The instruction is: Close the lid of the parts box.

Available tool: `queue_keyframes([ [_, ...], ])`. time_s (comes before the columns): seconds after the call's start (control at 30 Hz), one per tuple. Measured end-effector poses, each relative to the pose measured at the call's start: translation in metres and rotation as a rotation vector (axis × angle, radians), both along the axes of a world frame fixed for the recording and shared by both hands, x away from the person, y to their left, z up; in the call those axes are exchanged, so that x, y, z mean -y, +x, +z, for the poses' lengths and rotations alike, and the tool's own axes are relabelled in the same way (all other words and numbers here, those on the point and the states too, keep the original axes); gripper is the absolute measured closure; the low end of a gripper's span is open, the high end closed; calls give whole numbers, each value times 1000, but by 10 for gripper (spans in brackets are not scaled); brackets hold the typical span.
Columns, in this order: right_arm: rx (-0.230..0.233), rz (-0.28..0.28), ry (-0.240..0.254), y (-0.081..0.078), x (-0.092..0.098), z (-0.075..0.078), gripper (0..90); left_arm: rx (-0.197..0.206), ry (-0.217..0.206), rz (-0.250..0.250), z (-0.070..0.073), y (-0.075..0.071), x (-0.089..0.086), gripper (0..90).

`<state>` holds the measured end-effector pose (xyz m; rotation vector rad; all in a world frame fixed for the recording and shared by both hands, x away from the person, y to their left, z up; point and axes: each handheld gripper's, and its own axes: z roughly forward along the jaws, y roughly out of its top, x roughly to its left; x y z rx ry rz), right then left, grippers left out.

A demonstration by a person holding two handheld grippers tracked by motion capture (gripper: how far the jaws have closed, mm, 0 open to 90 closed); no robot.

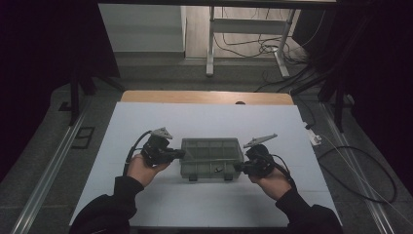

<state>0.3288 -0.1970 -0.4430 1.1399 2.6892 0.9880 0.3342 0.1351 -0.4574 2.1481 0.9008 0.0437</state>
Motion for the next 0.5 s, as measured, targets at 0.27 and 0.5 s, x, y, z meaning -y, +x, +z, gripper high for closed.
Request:
queue_keyframes([
  [0.27, 2, 17, -9, -4, 2, 0, 887, -18, 15, -2, -5, -2, 2, 891],
  [0.5, 32, 36, 5, -8, -2, 6, 888, -40, 53, -20, -12, -5, 8, 891],
])
